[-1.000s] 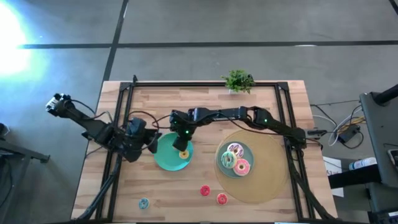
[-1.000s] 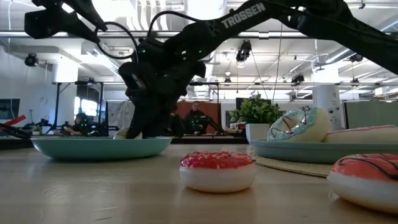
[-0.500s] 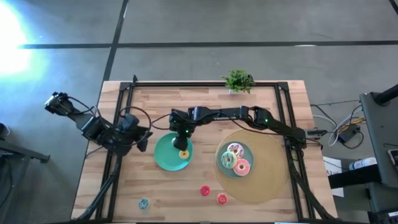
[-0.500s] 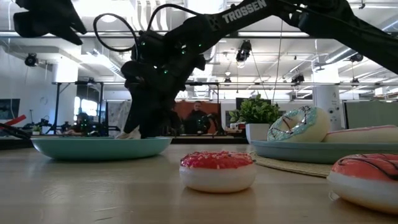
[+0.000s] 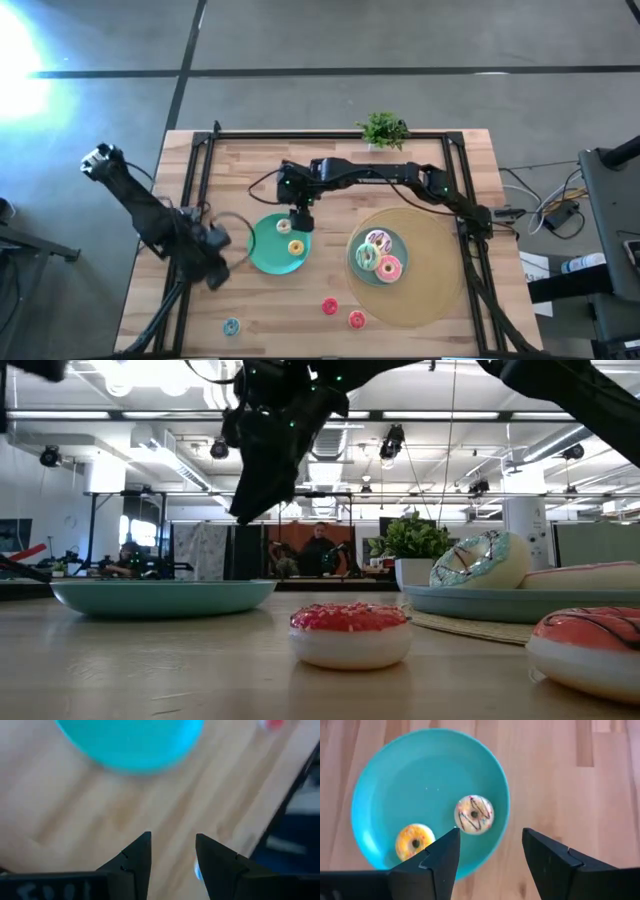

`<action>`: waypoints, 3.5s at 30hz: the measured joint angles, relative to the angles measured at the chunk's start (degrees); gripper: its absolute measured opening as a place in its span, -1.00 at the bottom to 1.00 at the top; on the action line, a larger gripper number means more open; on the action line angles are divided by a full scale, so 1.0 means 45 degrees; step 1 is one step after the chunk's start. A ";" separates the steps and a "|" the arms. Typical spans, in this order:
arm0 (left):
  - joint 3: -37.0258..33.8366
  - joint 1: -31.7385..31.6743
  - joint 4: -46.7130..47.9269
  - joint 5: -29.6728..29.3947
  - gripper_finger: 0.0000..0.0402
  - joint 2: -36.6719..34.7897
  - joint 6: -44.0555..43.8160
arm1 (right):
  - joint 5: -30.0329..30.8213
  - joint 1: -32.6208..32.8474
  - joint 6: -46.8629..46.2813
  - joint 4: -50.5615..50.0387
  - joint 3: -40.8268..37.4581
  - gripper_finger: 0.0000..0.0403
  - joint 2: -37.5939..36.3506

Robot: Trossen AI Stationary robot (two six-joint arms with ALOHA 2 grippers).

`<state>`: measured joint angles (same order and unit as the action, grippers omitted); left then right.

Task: Pick & Place donuts
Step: Put the small blue donut on the light blue plate

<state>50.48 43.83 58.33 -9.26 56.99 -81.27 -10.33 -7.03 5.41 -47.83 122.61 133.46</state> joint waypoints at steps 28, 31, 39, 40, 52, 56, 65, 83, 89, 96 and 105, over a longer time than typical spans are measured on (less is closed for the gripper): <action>-0.0423 0.2890 -0.6908 0.2279 -0.36 0.6864 -0.4619 | -0.0029 -0.0139 0.1179 -0.1419 -0.0531 0.02 -0.1333; -0.0380 0.2890 -0.6769 0.2246 -0.36 0.6451 -0.5066 | -0.0029 -0.0136 0.1079 -0.1430 -0.0686 0.02 -0.1333; -0.0413 0.2985 -0.6375 0.1997 -0.36 0.6393 -0.5165 | -0.0029 -0.0136 0.0985 -0.1421 -0.1085 0.02 -0.1333; -0.0413 0.2984 -0.6465 0.1999 -0.36 0.6409 -0.5005 | -0.0034 -0.0136 0.0941 -0.1420 -0.1100 0.02 -0.1333; -0.0485 0.2978 -0.6893 0.2233 -0.37 0.7291 -0.4231 | -0.0031 -0.0136 0.0793 -0.1377 -0.1107 0.02 -0.1333; -0.0753 0.2942 -0.7937 0.2481 -0.51 0.7442 -0.4300 | -0.0034 -0.0136 0.0798 -0.1378 -0.1107 0.02 -0.1340; -0.1081 0.2317 -0.8288 0.1838 -0.98 0.7063 -0.3939 | -0.0025 -0.0165 0.0258 -0.1464 -0.1395 0.02 -0.2630; -0.2166 -0.7098 -0.4352 0.1065 -1.00 0.4108 0.5111 | 0.0751 -0.0123 -0.3573 0.2880 -1.0388 0.02 -0.8735; -0.2166 -0.9479 -0.4434 0.1627 -1.00 0.4322 0.7587 | 0.1680 0.0361 -0.4797 0.3208 -1.2208 0.02 -1.0347; -0.2165 -0.9918 -0.5108 0.2172 -1.00 0.4619 0.8289 | 0.2351 0.0745 -0.5868 0.4101 -1.3481 0.02 -1.1142; -0.2157 -0.9918 -0.5482 0.2517 -0.72 0.5129 0.7821 | 0.2350 0.0762 -0.6156 0.4408 -1.3616 0.02 -1.1241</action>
<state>40.77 -0.80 33.66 2.07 80.07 -46.08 0.25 -3.60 -22.30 -27.99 61.34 82.87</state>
